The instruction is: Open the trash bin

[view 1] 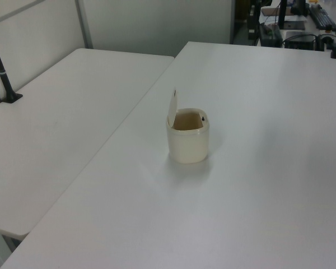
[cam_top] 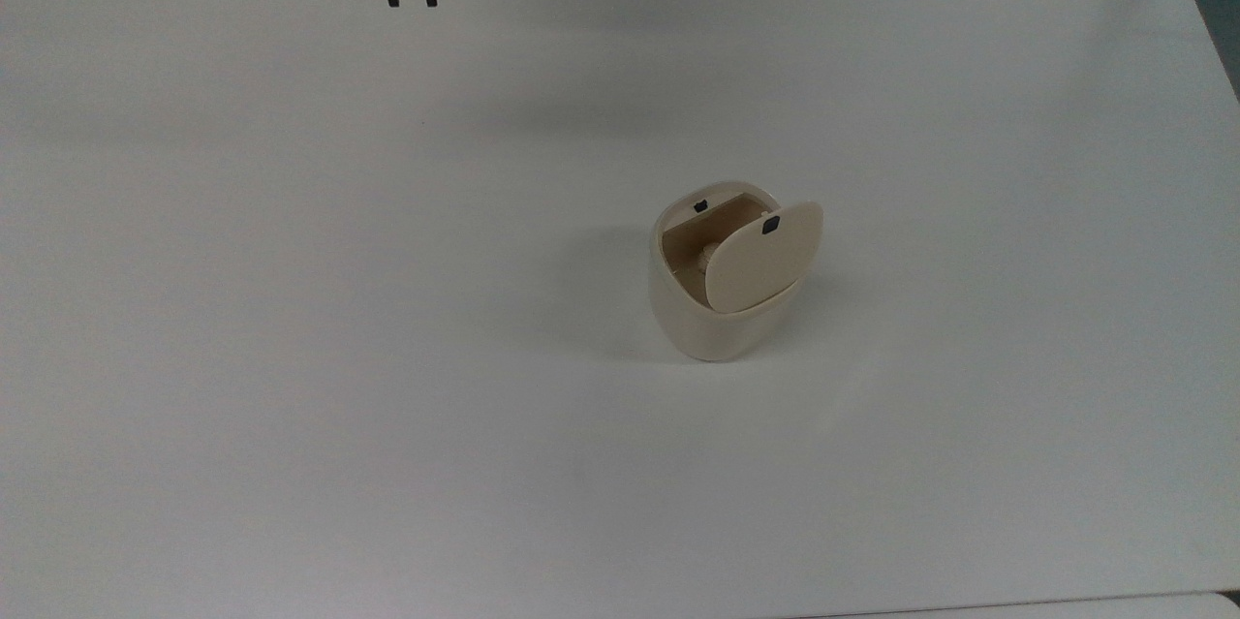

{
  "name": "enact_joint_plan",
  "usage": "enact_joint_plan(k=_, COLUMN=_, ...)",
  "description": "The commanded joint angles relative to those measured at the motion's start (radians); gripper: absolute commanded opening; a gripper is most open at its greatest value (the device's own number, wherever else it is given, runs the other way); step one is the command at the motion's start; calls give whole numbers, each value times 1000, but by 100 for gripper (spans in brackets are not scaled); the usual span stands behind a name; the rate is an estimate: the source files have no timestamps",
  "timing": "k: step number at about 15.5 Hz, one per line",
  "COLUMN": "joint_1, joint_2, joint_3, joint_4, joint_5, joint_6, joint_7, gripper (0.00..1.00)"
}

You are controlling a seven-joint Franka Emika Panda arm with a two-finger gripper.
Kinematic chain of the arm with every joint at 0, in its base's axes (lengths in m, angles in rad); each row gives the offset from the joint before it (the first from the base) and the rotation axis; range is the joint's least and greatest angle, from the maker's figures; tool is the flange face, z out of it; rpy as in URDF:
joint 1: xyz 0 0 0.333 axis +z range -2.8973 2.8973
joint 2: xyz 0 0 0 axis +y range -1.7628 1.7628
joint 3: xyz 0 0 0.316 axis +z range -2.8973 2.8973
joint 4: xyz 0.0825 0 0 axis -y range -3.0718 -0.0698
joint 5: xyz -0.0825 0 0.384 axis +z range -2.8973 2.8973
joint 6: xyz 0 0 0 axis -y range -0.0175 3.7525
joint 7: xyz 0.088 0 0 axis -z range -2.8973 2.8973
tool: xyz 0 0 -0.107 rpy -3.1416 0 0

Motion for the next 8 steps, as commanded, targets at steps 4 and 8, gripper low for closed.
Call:
enact_joint_plan(k=4, joint_1=2, joint_2=-30, joint_3=4, joint_4=-32, joint_5=-17, joint_6=-8, joint_7=15, gripper=100)
enact_joint_plan(k=8, joint_1=-1, joint_2=-36, joint_3=-5, joint_4=-30, joint_5=-17, joint_6=-10, joint_7=40, gripper=100)
